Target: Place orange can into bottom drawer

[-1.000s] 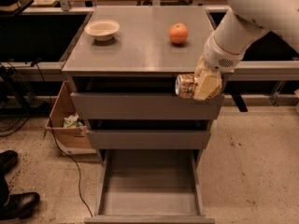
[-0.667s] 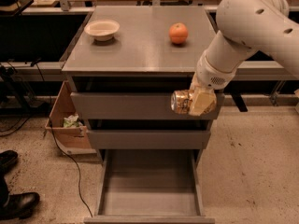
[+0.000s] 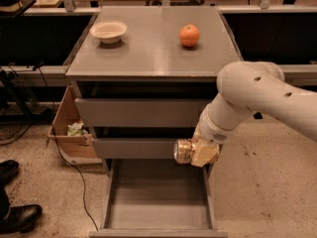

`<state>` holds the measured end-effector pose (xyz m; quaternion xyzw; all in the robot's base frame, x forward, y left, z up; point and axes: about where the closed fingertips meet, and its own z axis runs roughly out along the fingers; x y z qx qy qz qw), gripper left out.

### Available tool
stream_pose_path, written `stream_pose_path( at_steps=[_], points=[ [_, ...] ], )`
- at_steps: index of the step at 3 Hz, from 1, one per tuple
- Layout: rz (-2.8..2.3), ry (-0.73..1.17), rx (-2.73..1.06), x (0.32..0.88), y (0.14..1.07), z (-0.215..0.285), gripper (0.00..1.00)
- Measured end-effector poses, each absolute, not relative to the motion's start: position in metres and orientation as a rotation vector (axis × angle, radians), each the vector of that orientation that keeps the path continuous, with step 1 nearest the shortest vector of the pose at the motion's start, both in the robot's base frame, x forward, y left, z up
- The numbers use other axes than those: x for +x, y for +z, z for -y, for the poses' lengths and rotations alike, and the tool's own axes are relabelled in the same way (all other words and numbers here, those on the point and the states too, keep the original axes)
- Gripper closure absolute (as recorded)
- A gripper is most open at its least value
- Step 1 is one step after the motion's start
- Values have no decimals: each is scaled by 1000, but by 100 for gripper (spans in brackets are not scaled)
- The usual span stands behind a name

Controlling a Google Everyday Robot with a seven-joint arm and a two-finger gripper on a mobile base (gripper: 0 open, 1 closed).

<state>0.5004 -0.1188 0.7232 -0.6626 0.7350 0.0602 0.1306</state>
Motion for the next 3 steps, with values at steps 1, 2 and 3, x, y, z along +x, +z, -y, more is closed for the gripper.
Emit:
stream_pose_path(
  at_steps=[1,2,3],
  points=[
    [-2098,217,-1939,483,667,97,100],
    [-2098,217,-1939,483,667,97,100],
    [-2084,266,-1895,485,646,87,100]
  ],
)
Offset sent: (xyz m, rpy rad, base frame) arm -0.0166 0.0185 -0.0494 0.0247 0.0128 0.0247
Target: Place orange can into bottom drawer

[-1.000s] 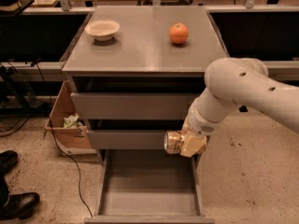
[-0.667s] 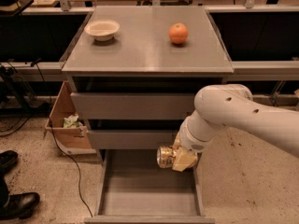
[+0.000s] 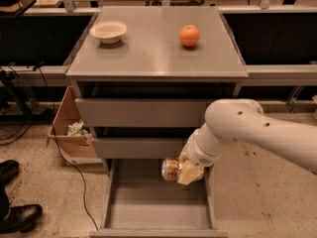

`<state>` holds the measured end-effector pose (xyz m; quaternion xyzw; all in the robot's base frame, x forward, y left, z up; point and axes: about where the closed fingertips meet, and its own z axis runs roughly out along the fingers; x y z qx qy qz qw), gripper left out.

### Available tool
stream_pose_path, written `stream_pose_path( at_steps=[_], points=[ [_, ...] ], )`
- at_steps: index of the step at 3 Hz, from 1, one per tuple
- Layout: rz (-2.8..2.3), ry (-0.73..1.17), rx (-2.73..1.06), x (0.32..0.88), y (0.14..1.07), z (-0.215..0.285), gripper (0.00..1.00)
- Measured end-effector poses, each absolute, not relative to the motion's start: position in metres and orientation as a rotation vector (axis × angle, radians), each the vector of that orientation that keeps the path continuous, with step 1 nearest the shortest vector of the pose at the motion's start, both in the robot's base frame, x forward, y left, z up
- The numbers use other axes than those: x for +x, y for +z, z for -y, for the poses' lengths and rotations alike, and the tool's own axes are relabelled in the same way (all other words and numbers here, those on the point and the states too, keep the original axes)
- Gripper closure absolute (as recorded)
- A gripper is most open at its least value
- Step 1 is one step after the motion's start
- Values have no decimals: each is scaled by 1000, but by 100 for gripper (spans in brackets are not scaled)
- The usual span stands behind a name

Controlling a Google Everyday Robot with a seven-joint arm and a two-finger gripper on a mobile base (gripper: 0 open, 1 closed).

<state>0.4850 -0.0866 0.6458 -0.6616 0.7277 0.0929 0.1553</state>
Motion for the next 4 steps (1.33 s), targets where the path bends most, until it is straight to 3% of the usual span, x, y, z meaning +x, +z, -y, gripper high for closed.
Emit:
stream_pose_path(
  at_steps=[4],
  points=[
    [-1984,566,-1749,523,465,-39,100]
  ],
)
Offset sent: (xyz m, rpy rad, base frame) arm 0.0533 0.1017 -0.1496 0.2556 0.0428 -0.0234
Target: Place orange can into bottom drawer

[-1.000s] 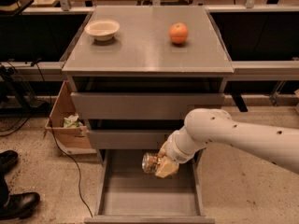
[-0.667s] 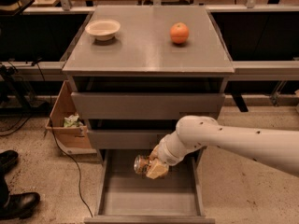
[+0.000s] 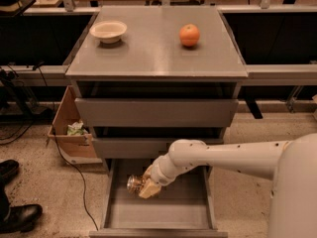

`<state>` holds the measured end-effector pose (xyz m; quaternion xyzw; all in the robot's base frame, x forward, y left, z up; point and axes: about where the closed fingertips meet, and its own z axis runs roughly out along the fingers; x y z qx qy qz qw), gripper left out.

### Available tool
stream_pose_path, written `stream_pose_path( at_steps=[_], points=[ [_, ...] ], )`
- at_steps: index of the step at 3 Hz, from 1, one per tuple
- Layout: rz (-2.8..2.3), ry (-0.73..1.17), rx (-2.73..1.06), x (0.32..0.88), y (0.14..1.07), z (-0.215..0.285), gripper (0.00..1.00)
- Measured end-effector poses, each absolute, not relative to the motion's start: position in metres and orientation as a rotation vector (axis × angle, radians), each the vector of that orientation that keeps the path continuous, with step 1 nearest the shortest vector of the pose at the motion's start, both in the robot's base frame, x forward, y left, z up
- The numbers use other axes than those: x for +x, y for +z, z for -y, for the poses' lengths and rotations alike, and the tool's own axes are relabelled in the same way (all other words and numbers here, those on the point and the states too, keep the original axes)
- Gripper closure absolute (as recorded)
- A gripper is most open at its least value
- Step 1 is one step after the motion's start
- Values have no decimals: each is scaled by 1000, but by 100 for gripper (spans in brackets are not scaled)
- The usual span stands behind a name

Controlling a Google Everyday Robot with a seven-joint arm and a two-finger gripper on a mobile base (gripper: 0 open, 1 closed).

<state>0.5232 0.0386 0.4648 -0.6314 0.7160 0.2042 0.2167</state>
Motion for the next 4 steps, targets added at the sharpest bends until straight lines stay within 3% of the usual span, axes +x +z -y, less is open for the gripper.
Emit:
stream_pose_path(
  at_steps=[1,4],
  points=[
    [-1957,629,-1686,529,392,-83,100],
    [-1948,657,-1606,554,346,-86,100]
  ],
)
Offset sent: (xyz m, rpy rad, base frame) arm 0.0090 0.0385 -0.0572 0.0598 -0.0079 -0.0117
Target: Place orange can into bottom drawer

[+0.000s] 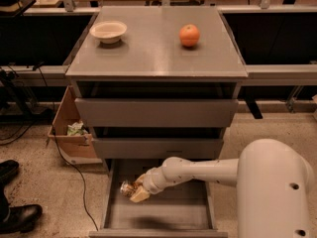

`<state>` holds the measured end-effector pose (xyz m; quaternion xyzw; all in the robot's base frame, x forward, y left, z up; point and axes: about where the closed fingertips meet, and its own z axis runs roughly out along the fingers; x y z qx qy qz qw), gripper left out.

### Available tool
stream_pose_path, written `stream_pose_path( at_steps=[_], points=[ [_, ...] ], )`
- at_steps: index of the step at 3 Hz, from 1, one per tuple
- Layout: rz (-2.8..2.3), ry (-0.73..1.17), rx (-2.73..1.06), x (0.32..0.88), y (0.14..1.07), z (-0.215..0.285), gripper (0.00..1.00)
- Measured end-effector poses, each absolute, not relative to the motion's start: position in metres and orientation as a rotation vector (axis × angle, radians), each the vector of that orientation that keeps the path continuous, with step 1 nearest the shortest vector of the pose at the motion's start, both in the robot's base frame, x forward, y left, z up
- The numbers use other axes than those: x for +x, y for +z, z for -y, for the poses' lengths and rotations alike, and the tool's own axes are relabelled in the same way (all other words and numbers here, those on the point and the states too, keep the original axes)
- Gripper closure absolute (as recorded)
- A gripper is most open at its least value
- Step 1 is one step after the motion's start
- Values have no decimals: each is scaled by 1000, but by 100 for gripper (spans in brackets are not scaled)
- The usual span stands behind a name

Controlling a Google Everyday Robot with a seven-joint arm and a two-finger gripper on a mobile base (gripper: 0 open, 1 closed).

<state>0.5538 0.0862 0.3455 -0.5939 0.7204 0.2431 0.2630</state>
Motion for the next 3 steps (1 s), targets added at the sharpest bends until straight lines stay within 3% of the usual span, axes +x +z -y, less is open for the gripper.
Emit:
stream_pose_path(
  at_steps=[3],
  points=[
    [-2041,589,-1605,584,195,-46,100]
  ],
)
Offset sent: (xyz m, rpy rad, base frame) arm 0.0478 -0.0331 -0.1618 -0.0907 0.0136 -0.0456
